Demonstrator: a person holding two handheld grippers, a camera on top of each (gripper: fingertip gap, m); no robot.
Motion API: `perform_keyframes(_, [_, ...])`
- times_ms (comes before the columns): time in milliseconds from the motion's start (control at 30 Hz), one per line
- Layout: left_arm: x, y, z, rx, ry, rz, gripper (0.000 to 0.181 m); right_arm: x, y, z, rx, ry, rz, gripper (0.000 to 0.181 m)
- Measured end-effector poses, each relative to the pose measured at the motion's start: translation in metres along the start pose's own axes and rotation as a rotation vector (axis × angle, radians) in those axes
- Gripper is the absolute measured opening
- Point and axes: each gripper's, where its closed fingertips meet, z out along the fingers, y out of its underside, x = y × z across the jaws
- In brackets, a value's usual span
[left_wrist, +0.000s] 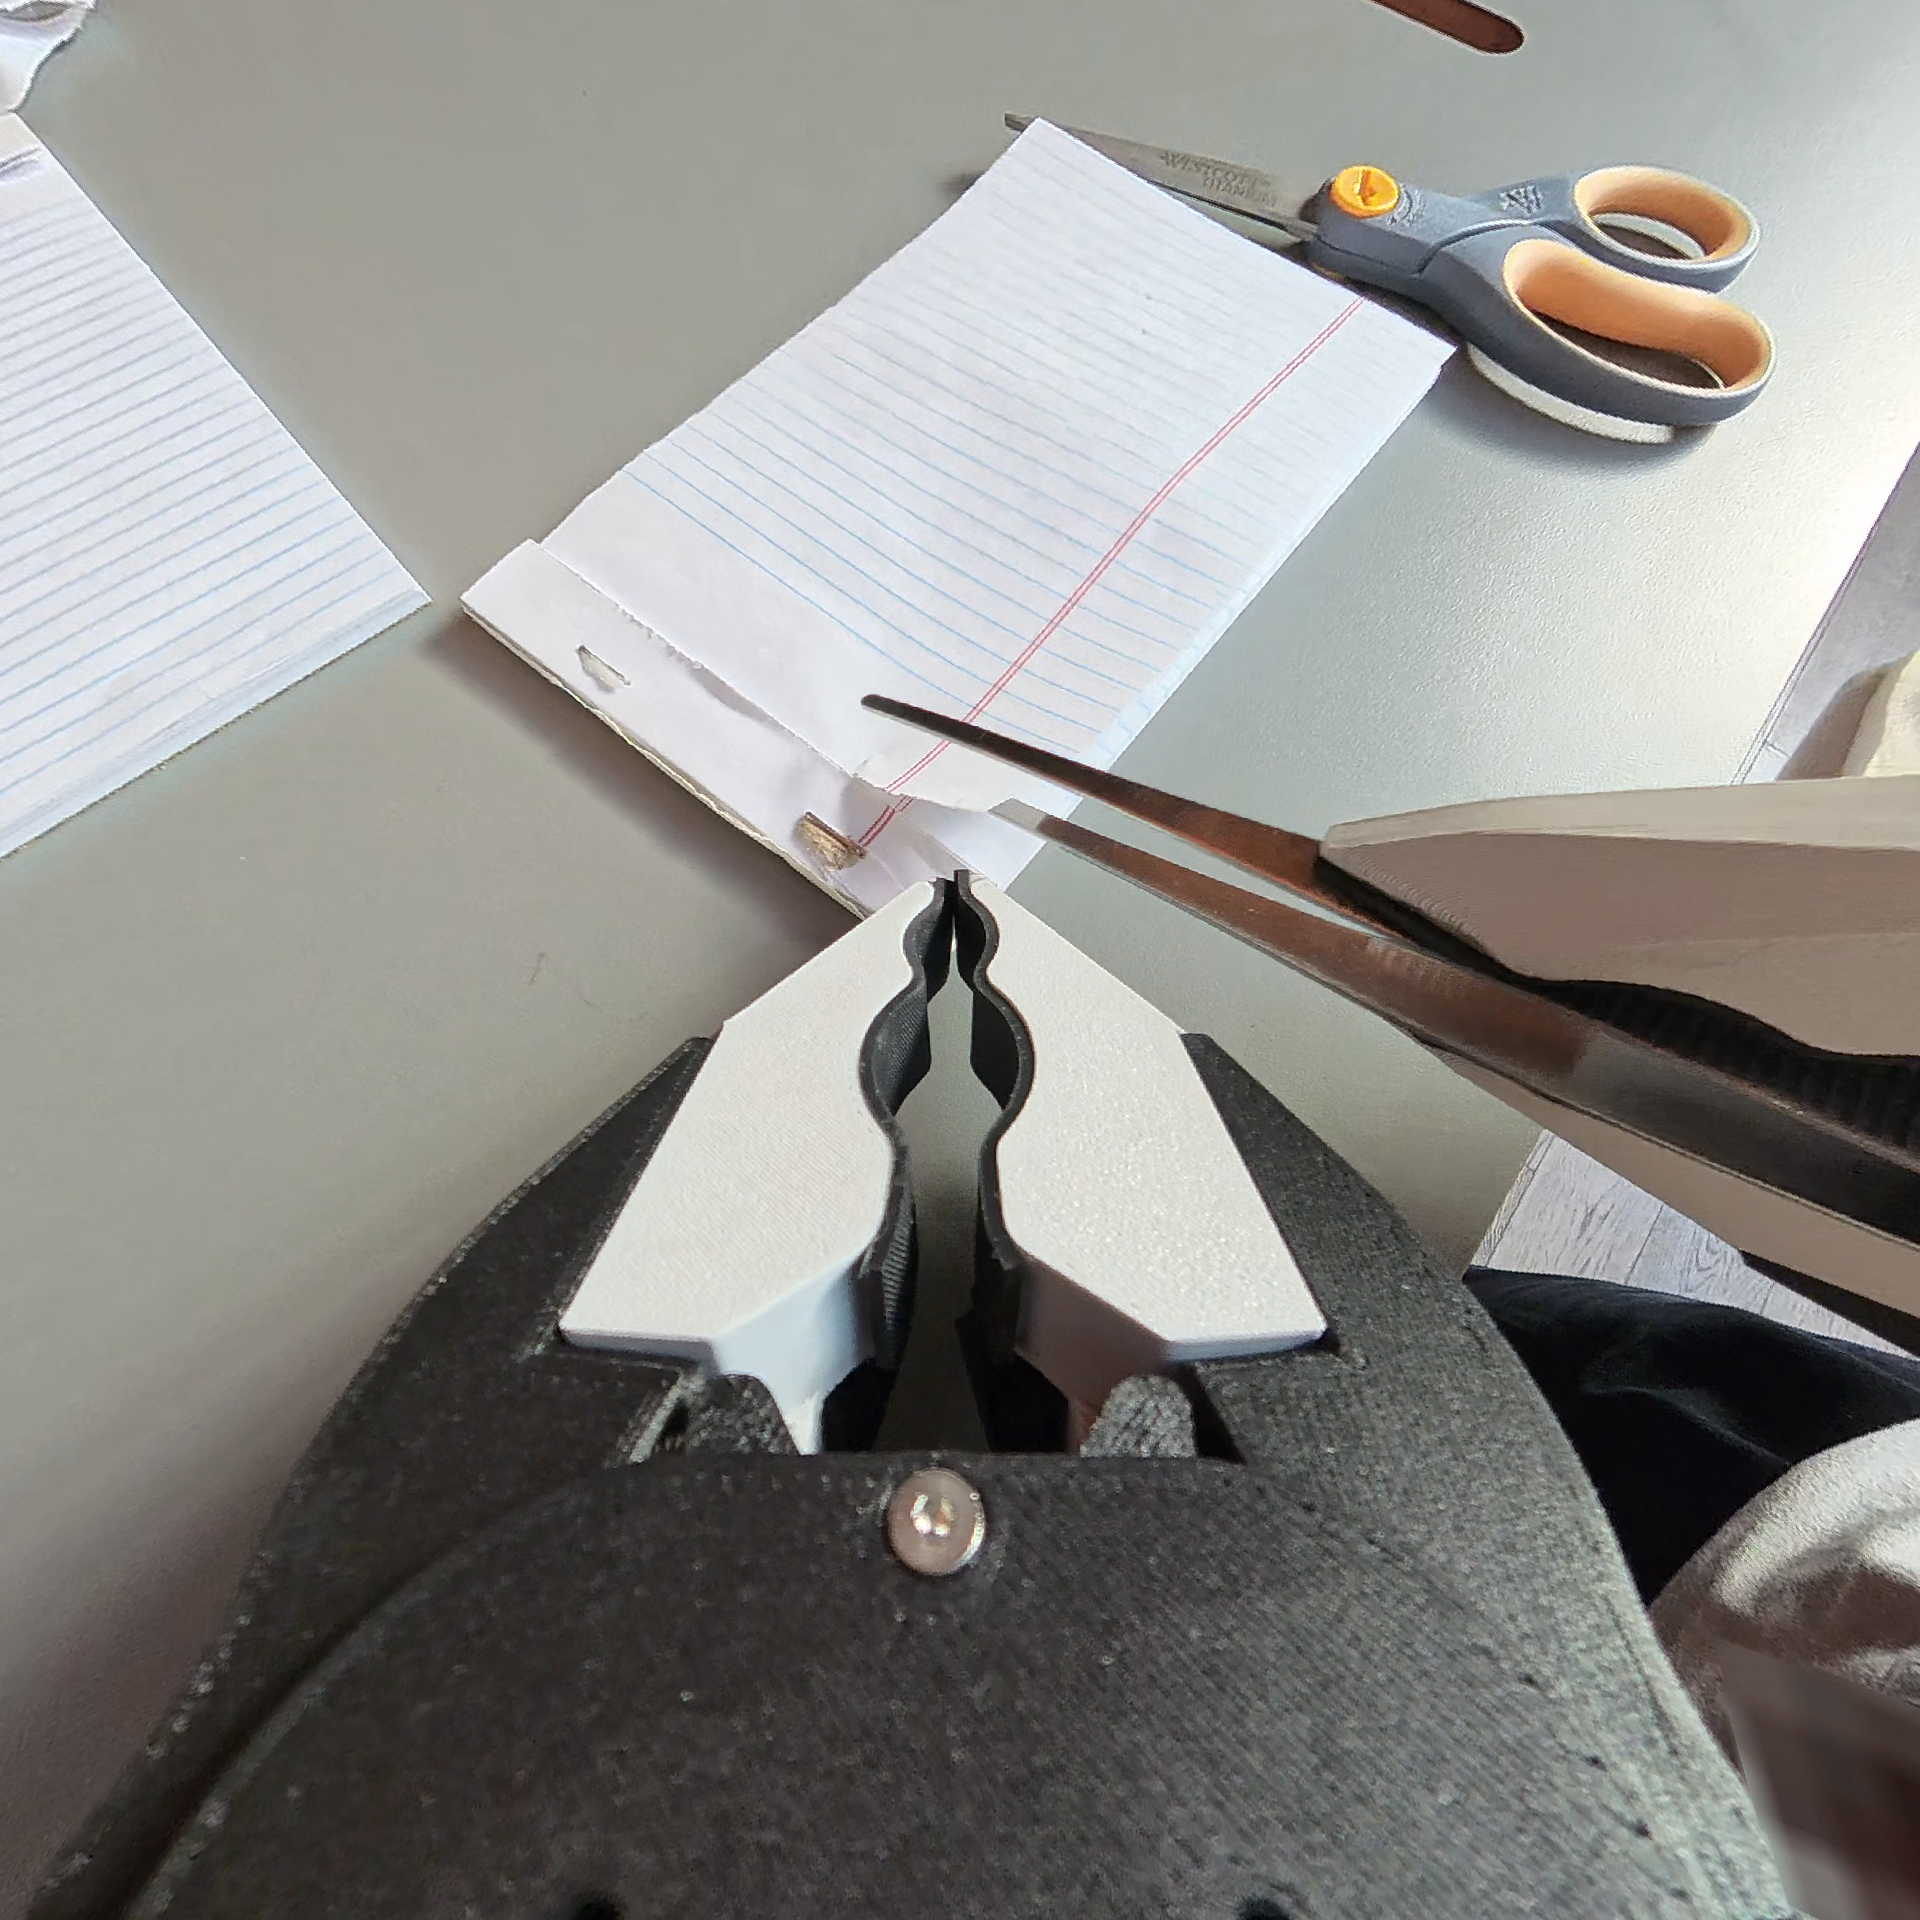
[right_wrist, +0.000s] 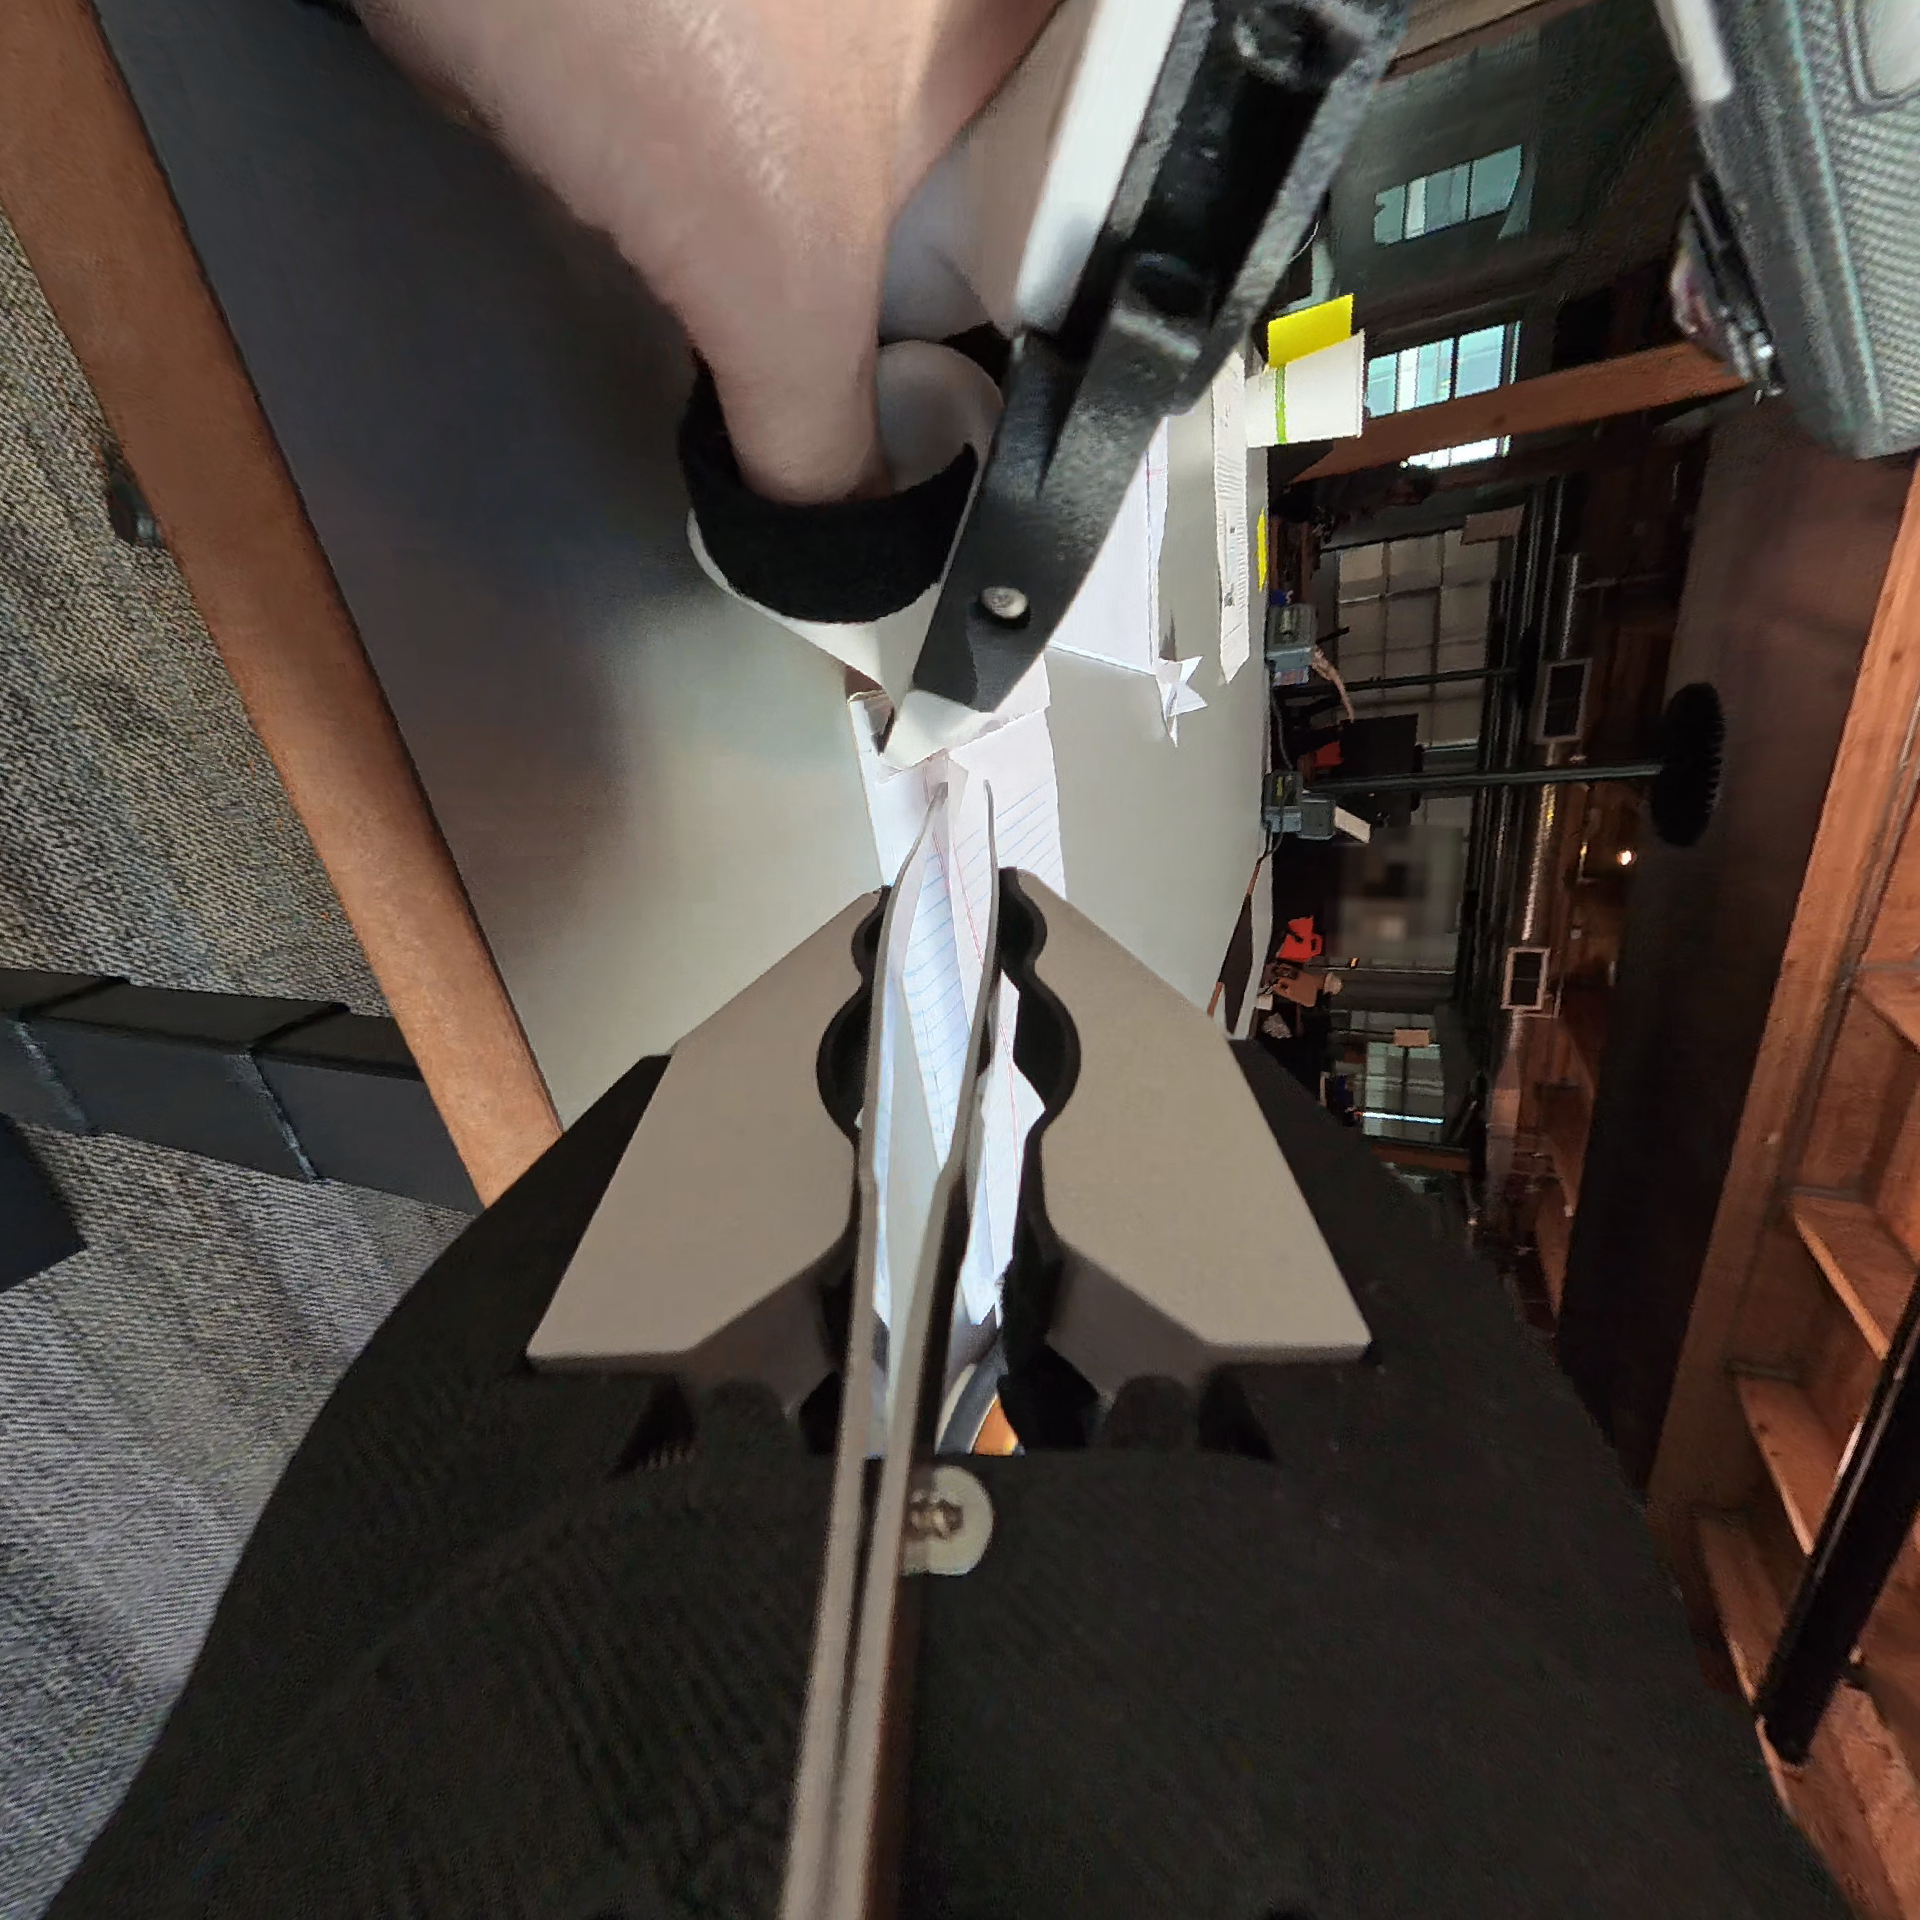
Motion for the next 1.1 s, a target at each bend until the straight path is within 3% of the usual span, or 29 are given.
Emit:
perform_keyframes(467, [0.0, 0.0, 0.0, 0.0, 0.0, 0.006, 0.0, 0.002, -0.001, 0.022, 0.032, 0.081, -0.018, 0.021])
perform_keyframes(1100, [0.0, 0.0, 0.0, 0.0, -0.007, 0.015, 0.0, 0.007, 0.002, 0.022, 0.074, -0.029, 0.039, 0.01])
